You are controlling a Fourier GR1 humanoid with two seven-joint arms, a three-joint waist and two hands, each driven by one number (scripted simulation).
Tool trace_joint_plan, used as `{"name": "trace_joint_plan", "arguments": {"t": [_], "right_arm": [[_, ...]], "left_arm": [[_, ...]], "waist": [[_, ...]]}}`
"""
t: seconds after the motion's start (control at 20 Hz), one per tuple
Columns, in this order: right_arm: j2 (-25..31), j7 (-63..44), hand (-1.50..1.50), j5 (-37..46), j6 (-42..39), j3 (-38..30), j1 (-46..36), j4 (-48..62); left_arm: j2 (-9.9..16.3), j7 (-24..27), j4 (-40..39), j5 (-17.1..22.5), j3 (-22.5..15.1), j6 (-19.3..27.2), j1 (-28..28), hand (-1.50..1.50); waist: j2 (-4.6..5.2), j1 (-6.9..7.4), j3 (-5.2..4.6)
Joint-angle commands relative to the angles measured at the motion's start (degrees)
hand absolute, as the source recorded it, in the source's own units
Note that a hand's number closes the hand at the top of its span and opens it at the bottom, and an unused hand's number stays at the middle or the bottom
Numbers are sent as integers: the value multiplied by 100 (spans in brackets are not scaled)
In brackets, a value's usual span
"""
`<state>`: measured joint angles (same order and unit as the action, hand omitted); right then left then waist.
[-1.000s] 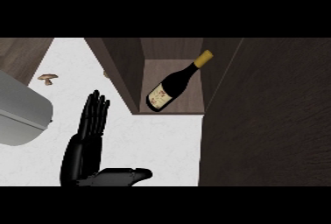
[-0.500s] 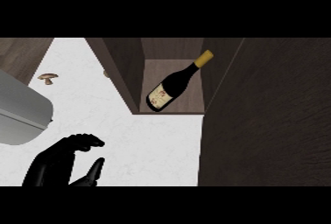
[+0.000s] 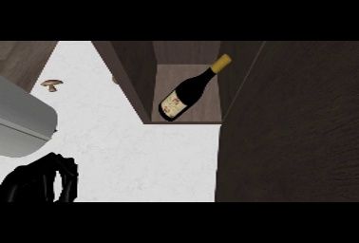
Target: Pick up the wine, place it into the cabinet and close the cabinet
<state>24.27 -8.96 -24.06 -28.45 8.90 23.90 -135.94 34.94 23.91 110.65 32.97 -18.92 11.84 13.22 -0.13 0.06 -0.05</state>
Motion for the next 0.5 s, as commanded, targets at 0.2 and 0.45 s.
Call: {"name": "trace_joint_plan", "arguments": {"t": [0.2, 0.45], "right_arm": [[-190, -988, 150, -450, 369, 1139, -631, -855], [-753, -1304, 150, -158, 739, 1770, -1833, -362]], "left_arm": [[151, 134, 77, 112, 333, -554, 391, 150], [235, 185, -169, 402, 804, -932, 449, 150]], "waist": [[8, 55, -4], [20, 98, -5]]}}
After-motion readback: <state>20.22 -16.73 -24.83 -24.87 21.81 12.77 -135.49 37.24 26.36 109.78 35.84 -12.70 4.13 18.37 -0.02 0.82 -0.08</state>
